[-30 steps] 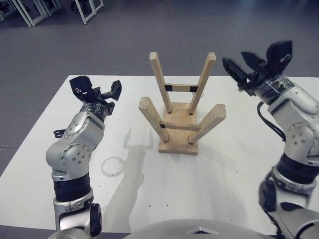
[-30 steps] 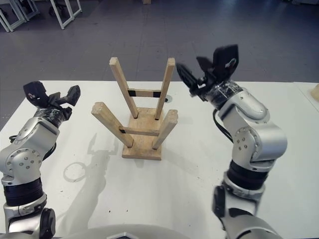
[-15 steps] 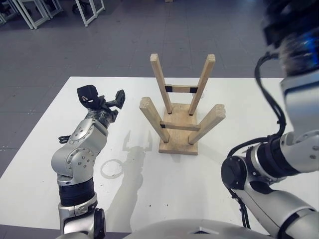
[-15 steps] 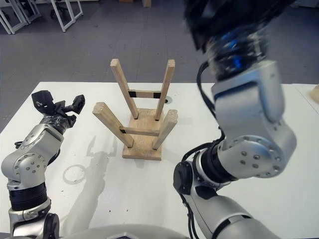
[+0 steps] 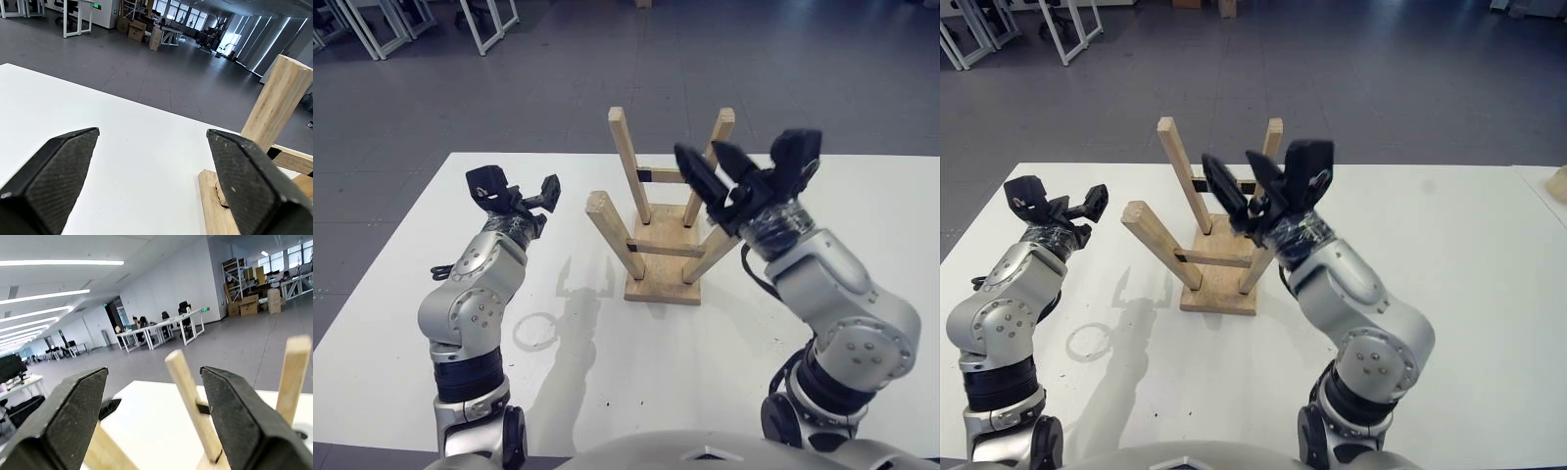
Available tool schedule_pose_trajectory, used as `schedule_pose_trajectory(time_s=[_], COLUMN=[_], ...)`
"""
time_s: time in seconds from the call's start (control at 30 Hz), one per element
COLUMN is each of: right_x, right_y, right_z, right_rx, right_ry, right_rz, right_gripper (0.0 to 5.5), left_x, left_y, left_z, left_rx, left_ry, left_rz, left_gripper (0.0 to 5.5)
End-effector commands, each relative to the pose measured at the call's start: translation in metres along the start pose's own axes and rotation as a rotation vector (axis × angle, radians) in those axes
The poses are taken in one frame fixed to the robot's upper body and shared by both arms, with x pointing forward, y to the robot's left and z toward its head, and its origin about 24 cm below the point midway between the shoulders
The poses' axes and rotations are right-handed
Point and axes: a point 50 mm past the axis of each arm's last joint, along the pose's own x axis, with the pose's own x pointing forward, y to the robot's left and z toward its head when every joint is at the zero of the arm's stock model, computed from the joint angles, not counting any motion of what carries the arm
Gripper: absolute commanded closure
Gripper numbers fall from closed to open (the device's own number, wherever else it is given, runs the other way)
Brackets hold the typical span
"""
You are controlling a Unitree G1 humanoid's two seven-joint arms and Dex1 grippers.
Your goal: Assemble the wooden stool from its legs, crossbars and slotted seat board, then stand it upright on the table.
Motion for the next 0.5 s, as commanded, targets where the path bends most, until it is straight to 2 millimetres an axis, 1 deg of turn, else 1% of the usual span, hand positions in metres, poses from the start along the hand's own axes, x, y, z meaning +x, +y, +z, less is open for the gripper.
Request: schedule_pose_trajectory(time_s=[0.03,0.07,0.1,0.13,0.17,0.2,0.23,0.3,0.33,0.4,0.43,0.5], right_x=[0.013,0.013,0.009,0.003,-0.007,-0.017,-0.026,-0.041,-0.048,-0.053,-0.051,-0.040], right_y=[0.008,0.001,-0.021,-0.046,-0.070,-0.087,-0.099,-0.107,-0.105,-0.097,-0.091,-0.072], right_z=[0.066,0.081,0.087,0.082,0.067,0.051,0.030,-0.001,-0.014,-0.032,-0.040,-0.050], right_rx=[0.000,-0.026,-0.108,-0.216,-0.364,-0.464,-0.522,-0.583,-0.605,-0.626,-0.628,-0.607], right_ry=[-0.276,-0.317,-0.270,-0.166,0.004,0.149,0.294,0.473,0.549,0.628,0.641,0.634], right_rz=[0.061,0.034,-0.043,-0.147,-0.231,-0.279,-0.282,-0.243,-0.204,-0.124,-0.084,0.025], right_gripper=[2.03,2.03,2.03,2.03,2.03,2.03,2.03,2.03,2.03,2.03,2.03,2.03], left_x=[-0.002,-0.003,-0.004,-0.005,-0.005,-0.005,-0.007,-0.008,-0.008,-0.010,-0.012,-0.016], left_y=[0.004,0.005,0.006,0.006,0.006,0.006,0.008,0.015,0.019,0.031,0.037,0.049], left_z=[-0.007,-0.008,-0.009,-0.010,-0.010,-0.010,-0.011,-0.013,-0.014,-0.019,-0.022,-0.030], left_rx=[-0.008,-0.010,-0.014,-0.017,-0.018,-0.019,-0.014,-0.001,0.008,0.030,0.038,0.053], left_ry=[0.018,0.018,0.017,0.016,0.018,0.020,0.022,0.032,0.039,0.053,0.062,0.080], left_rz=[0.010,0.014,0.022,0.027,0.026,0.026,0.035,0.062,0.080,0.132,0.164,0.223], left_gripper=[1.40,1.40,1.40,1.40,1.40,1.40,1.40,1.40,1.40,1.40,1.40,1.40])
